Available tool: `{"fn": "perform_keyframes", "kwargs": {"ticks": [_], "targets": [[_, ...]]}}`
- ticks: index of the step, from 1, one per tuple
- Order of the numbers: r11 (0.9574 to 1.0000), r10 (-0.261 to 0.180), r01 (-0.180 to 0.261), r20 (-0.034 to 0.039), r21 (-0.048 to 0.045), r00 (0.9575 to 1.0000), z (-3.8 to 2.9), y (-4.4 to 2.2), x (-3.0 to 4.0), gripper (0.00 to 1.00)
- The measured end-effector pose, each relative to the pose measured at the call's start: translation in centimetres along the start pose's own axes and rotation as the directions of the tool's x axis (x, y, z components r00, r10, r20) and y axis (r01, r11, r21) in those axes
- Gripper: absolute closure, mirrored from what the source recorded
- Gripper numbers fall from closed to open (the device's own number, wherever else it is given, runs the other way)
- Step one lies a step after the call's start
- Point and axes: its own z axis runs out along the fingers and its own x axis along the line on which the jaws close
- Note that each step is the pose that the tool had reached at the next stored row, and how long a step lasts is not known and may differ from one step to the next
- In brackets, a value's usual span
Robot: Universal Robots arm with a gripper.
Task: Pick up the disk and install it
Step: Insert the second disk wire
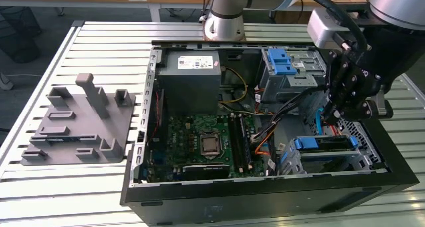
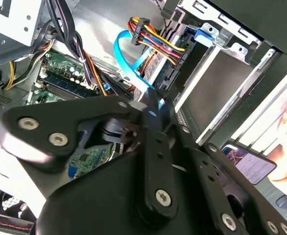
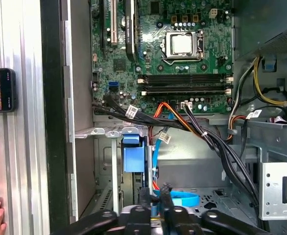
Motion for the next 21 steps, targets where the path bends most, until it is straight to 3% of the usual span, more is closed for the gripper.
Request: {"fn": "perform_keyframes", "kwargs": {"ticks": [1, 2, 10, 21], "targets": [[1.0, 0.0, 0.0, -0.0003, 0.0, 1.0, 0.01, 0.0, 0.0, 0.76], [1.0, 0.001, -0.001, -0.0004, 0.0, 1.0, 0.02, 0.0, 0.0, 0.83], [1.0, 0.001, -0.001, 0.0047, -0.0002, 1.0, 0.28, -0.1, 0.89, 0.83], [1.0, 0.001, -0.001, 0.0075, -0.0003, 1.0, 1.89, -0.7, 1.37, 0.83]]}}
